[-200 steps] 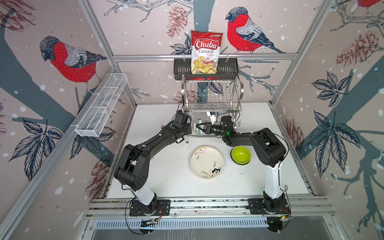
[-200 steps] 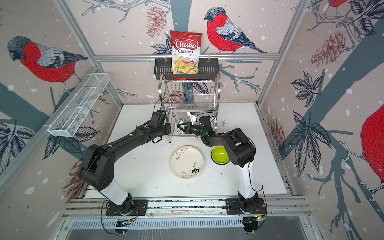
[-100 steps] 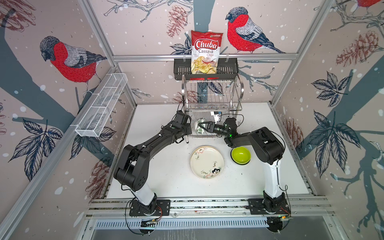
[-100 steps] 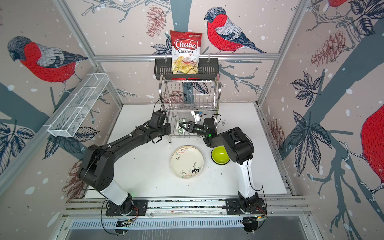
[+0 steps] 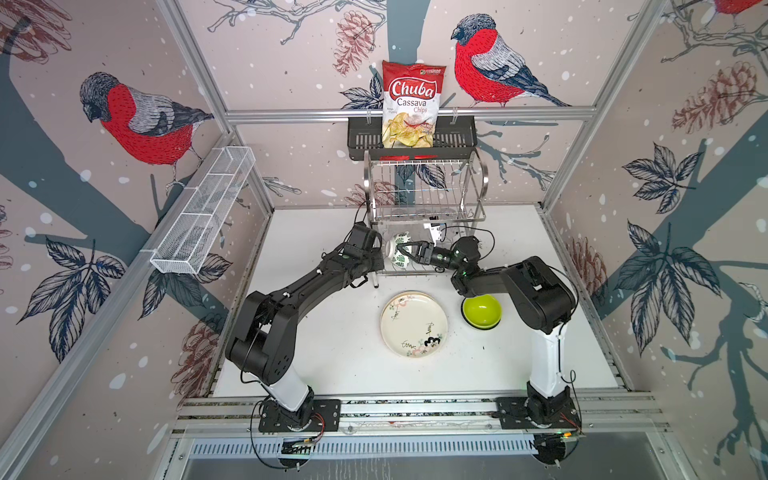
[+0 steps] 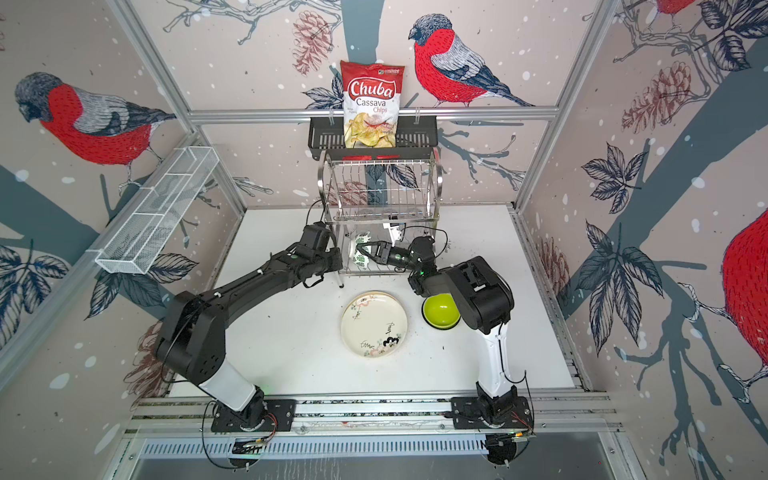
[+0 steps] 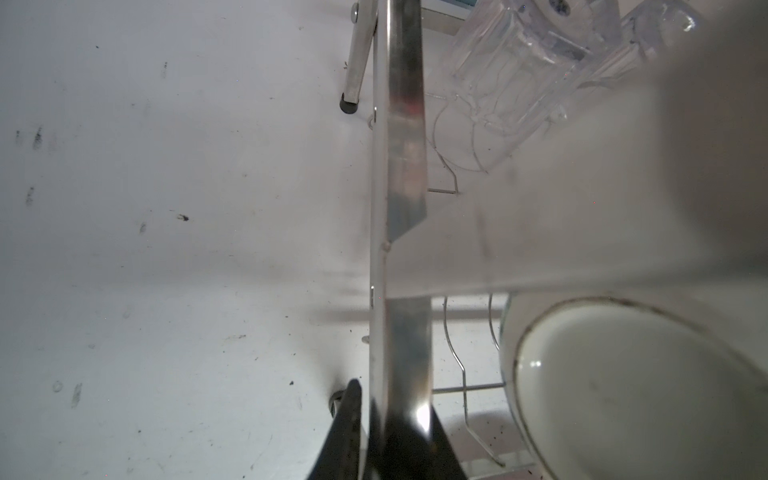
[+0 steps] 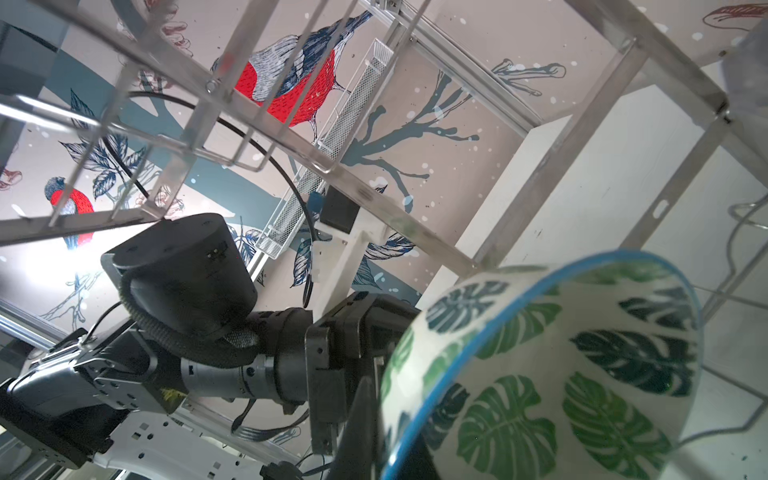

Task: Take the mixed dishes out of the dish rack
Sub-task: 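Close the right gripper on the green-leaf bowl rim in the rack, then pull the green-leaf bowl out of the rack and lower it toward the plates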

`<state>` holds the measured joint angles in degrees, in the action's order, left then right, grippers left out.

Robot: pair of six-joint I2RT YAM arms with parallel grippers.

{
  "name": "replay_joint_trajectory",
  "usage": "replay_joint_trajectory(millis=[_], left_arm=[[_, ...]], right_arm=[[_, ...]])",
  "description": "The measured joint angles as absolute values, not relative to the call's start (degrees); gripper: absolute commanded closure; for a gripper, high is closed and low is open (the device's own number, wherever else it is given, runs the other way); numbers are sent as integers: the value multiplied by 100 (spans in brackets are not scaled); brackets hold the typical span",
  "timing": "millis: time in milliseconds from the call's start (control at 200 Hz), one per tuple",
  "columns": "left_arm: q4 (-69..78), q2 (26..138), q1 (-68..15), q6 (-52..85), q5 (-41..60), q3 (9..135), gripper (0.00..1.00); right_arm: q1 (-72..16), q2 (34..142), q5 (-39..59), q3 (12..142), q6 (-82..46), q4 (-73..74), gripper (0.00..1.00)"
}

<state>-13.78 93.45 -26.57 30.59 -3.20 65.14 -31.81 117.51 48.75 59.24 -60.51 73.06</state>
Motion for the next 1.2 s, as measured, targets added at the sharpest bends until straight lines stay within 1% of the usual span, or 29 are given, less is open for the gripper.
replay_joint_trajectory(millis=[140,385,610,931,1196], left_arm=[[-1406,9299,-2714,3151,-322,6493,78],[-1426,9247,-2714,3275,-370,6375,62],[-1426,9083,-2714,3301,-445,6224,57],[-1455,8722,-2714,3308,-499,6016,43],[-1557,8514,-2714,3317,-615,5929,41]], right_arm=[[-3310,11439,4823,5774,-5651,6807,100],[-3409,10997,4576,5402,-5092,6206,100],[-3559,10562,4418,5181,-4696,5734,100],[-3686,10226,4187,5013,-4327,5249,100],[-3804,10022,4045,4945,-4084,4912,100]])
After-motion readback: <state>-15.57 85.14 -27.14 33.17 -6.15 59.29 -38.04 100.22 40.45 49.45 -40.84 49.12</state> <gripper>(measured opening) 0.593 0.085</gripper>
